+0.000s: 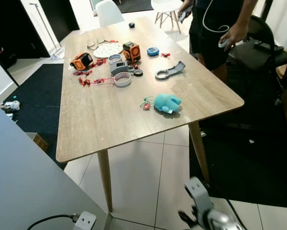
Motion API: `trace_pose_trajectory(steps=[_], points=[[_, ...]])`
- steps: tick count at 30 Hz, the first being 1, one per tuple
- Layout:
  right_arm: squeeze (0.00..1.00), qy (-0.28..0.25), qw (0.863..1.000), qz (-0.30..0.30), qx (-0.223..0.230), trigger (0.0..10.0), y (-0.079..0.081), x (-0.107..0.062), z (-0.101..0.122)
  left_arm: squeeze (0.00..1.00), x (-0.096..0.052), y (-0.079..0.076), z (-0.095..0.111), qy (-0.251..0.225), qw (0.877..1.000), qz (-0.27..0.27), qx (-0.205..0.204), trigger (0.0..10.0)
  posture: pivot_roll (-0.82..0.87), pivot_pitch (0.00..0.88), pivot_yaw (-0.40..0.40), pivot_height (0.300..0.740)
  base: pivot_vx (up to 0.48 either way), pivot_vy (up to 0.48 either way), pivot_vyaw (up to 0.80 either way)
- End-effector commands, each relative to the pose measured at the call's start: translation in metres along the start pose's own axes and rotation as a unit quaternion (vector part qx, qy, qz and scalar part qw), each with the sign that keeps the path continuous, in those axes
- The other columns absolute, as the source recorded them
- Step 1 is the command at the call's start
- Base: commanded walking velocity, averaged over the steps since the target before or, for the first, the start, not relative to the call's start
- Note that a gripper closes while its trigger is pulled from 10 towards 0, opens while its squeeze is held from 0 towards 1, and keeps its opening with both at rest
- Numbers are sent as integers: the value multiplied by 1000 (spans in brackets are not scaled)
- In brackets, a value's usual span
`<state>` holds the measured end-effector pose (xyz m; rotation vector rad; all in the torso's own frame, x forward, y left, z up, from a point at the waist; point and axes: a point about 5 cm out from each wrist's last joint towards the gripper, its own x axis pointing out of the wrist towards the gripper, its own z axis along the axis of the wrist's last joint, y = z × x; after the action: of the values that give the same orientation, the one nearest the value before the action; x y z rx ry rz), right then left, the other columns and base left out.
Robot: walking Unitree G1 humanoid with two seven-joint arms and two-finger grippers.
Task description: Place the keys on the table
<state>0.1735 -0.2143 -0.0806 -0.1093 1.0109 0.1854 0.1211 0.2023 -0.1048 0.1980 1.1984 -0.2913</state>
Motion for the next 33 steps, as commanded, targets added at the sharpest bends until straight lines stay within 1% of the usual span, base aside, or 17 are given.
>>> trace_pose_trajectory(steps=[1,2,3,5,6,8,9,13,18,20,23,27,30,33], points=[[0,38,996,-37,69,10000,1,-3,-29,0,-1,4,-5,12,1000,6,11,10000,-133,50,148,740,0,0,0],[0,38,996,-37,69,10000,1,-3,-29,0,-1,4,-5,12,1000,6,11,10000,-133,50,148,740,0,0,0],[0,51,993,-54,90,10000,-1,-6,-39,0,-1,4,-4,13,1000,7,15,10000,-131,48,148,740,0,0,0],[0,75,989,-73,104,10000,-1,-10,-55,0,-1,5,-3,12,1000,12,17,10000,-131,39,149,740,0,0,0],[0,75,989,-73,104,10000,-1,-10,-55,0,-1,5,-3,12,1000,12,17,10000,-131,39,149,740,0,0,0],[0,91,988,-78,101,10000,1,-12,-63,0,-1,6,-2,13,1000,14,19,10000,-131,32,150,740,0,0,0],[0,94,988,-79,98,10000,1,-12,-64,0,-1,6,-1,13,1000,14,20,10000,-131,30,151,740,0,0,0],[0,93,988,-82,93,10000,1,-12,-63,0,-1,5,0,13,1000,14,20,10000,-131,27,150,740,0,0,0],[0,71,988,-89,100,10000,0,-8,-49,0,0,4,3,15,999,12,33,10000,-124,17,150,740,0,0,0],[0,65,988,-90,103,10000,1,-6,-44,0,0,4,4,16,999,11,44,10000,-117,15,154,740,0,0,0],[0,64,990,-83,90,10000,8,-3,-40,0,0,4,5,16,998,12,51,10000,-84,12,171,740,0,0,0],[0,62,992,-75,85,10000,16,0,-36,0,0,5,3,18,998,14,60,10000,-64,15,179,740,0,0,0],[0,61,993,-66,79,10000,24,3,-33,0,-2,9,0,23,997,14,75,10000,-33,15,199,740,0,0,0],[0,59,993,-62,76,10000,29,5,-30,0,-3,12,-4,29,996,14,82,10000,-23,15,206,740,0,0,0]])
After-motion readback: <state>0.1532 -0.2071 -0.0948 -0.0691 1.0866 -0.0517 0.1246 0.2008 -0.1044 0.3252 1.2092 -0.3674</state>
